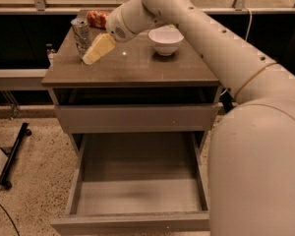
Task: Place redbull can into middle drawer
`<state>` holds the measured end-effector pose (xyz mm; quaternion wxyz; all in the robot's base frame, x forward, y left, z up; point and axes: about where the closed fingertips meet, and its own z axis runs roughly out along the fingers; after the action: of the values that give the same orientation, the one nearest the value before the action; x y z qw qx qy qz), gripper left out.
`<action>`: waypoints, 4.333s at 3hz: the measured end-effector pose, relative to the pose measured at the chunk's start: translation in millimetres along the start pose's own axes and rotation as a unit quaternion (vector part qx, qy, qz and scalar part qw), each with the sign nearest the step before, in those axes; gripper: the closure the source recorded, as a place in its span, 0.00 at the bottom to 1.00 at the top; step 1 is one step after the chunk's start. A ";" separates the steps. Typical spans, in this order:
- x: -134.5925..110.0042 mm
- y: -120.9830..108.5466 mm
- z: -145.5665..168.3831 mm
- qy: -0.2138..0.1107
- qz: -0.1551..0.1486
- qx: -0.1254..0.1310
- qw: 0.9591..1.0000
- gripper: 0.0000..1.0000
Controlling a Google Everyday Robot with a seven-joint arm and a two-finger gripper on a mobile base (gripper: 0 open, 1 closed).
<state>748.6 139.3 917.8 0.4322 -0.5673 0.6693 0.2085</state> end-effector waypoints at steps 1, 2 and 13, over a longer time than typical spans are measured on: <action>-5.7 -12.9 21.0 -0.019 0.005 -0.004 1.000 0.00; -16.5 -21.4 39.2 -0.037 0.003 -0.011 0.999 0.00; 66.5 150.7 -118.2 -0.138 0.031 -0.024 0.990 1.00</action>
Offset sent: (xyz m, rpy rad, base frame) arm 0.0554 0.0483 0.0063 0.1144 -0.0202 0.0476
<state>567.7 50.4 895.6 0.5002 -0.5220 0.6153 0.3141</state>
